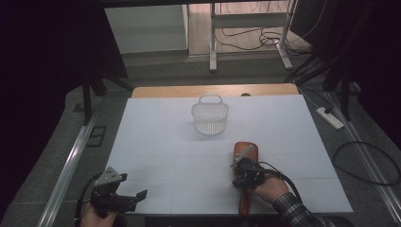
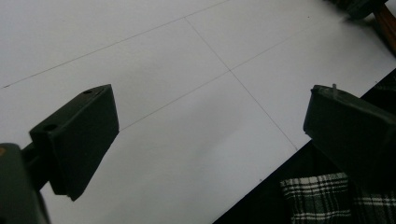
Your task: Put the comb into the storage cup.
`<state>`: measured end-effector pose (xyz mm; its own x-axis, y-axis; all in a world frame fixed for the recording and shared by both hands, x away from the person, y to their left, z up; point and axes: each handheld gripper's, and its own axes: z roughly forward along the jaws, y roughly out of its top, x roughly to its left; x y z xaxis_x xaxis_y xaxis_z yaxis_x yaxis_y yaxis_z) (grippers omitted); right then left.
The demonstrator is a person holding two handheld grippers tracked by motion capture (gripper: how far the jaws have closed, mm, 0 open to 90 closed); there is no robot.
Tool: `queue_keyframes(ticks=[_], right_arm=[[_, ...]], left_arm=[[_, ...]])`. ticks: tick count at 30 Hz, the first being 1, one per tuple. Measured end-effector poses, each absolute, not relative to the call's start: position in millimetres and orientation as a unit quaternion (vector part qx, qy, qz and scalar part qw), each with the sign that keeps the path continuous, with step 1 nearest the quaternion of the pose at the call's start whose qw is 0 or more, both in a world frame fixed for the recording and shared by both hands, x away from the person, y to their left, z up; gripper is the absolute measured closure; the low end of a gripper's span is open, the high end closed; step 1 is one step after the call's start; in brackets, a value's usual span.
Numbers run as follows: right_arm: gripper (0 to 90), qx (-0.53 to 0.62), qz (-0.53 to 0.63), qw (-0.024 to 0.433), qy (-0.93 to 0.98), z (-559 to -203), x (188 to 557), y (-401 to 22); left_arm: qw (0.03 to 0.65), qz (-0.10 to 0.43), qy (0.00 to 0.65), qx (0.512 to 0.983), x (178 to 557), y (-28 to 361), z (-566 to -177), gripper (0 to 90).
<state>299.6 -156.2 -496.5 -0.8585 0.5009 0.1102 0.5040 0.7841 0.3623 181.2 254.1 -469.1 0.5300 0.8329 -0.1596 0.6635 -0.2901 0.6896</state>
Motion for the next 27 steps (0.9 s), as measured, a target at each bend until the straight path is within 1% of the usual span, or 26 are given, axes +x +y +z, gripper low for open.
queue_keyframes(ticks=[12, 22, 27], right_arm=[[89.4, -0.278, -0.183, 0.001, -0.943, -496, 295, -187], [89.3, -0.294, -0.166, -0.025, -0.941, -494, 298, -213], [89.3, -0.301, -0.17, -0.029, -0.938, -493, 298, -217]], left_arm=[[0.363, 0.116, 0.472, 0.795, 182, 254, -469, 4.4], [0.362, 0.116, 0.472, 0.795, 182, 253, -469, 4.4], [0.362, 0.116, 0.472, 0.795, 182, 253, -469, 4.4]])
